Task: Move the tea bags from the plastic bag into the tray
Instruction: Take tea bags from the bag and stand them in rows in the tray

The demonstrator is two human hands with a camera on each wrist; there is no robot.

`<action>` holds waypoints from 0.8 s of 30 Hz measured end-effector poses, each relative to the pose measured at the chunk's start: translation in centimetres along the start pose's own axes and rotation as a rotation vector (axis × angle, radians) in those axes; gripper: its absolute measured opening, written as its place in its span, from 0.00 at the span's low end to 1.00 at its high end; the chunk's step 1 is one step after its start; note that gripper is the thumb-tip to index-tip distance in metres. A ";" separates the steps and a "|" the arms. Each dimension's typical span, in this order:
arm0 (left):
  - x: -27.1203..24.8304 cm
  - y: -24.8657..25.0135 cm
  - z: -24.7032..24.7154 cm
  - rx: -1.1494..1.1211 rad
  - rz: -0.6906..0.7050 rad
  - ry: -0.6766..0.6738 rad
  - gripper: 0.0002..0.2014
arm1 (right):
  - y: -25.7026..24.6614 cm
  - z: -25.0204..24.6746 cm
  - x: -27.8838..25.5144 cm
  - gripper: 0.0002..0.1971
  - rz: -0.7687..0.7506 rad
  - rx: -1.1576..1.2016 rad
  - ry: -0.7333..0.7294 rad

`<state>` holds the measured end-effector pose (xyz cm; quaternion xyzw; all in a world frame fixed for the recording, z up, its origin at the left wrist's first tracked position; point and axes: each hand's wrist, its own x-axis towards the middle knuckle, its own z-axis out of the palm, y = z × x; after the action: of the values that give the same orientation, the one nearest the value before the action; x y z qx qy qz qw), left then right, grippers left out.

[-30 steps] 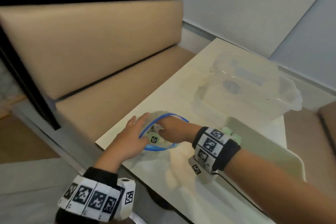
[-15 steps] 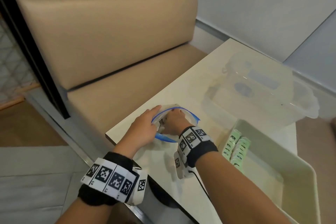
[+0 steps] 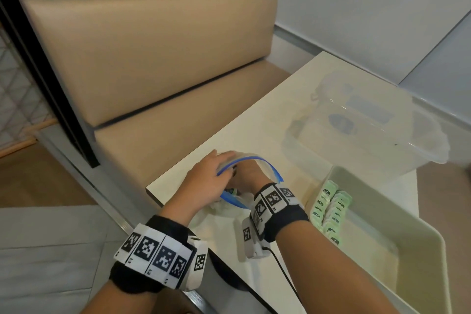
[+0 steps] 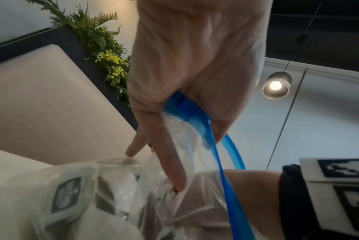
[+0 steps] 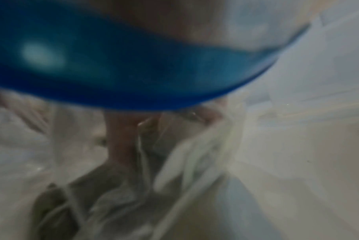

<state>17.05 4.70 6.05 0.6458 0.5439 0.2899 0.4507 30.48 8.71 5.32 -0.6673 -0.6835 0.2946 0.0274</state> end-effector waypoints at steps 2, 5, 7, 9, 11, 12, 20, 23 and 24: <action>-0.1 0.2 -0.1 -0.068 0.078 0.060 0.26 | 0.0 0.3 0.3 0.22 0.013 -0.031 -0.019; -0.5 1.2 -0.4 -0.181 0.229 0.152 0.37 | 0.2 0.1 0.3 0.18 0.011 0.010 -0.003; -0.6 1.6 -0.6 -0.189 0.246 0.171 0.37 | 0.4 0.1 -0.1 0.13 -0.022 0.029 0.027; -0.5 1.7 -0.4 -0.095 0.246 0.125 0.36 | 0.7 0.3 -0.5 0.14 -0.064 0.006 0.015; -0.3 1.4 0.1 0.019 0.241 0.068 0.36 | 0.9 0.6 -0.7 0.21 -0.084 0.023 -0.001; -0.2 1.1 0.4 0.049 0.234 0.062 0.35 | 0.9 0.7 -0.7 0.22 -0.077 0.019 -0.012; -0.2 1.4 1.0 0.022 0.188 0.090 0.36 | -0.6 0.1 -1.5 0.12 -0.087 -0.302 0.214; -0.1 1.6 1.0 0.029 0.181 0.088 0.35 | -1.2 -0.9 -2.0 0.12 -0.122 -0.261 0.269; 0.0 1.7 1.0 0.045 0.180 0.091 0.34 | -1.2 -1.2 -2.2 0.12 -0.132 -0.254 0.292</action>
<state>18.62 4.45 7.15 0.6882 0.5099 0.3459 0.3830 30.13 7.18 7.62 -0.6547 -0.7463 0.1036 0.0613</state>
